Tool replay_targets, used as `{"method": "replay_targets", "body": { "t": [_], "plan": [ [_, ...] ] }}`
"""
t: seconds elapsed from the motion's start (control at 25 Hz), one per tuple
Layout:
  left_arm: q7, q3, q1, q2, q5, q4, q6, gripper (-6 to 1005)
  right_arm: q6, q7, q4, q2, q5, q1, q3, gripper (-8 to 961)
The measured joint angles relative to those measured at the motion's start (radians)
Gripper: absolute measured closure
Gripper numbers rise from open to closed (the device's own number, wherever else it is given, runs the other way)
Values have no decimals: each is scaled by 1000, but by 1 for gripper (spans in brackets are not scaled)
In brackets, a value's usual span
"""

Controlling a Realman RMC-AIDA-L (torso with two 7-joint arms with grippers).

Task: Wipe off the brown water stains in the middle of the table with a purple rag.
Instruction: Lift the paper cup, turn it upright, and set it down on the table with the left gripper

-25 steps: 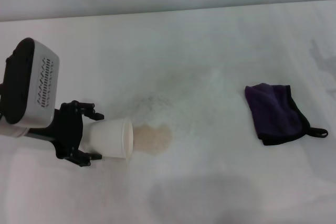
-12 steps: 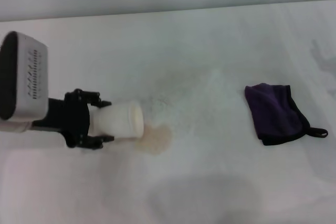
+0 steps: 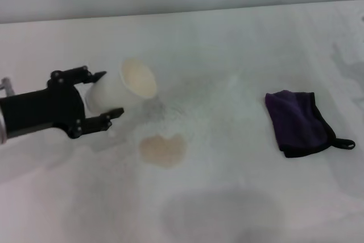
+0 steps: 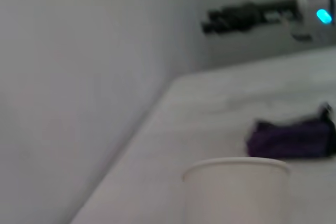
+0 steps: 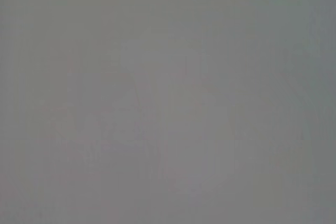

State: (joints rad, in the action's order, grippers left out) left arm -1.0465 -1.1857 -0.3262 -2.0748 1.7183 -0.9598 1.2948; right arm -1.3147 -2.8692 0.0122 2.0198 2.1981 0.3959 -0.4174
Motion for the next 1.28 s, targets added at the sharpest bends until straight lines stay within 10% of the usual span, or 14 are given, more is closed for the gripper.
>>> {"method": "replay_targets", "body": {
  "t": [0.44,1.28],
  "plan": [
    [254,62,78,0,-384,406,72,275,-2,-2,14,-2,-1,5,-24,96],
    [414,84,100,-2,-449,659,-23,274,-66,0,17,-2,-1,-14,-36,96]
  ]
}}
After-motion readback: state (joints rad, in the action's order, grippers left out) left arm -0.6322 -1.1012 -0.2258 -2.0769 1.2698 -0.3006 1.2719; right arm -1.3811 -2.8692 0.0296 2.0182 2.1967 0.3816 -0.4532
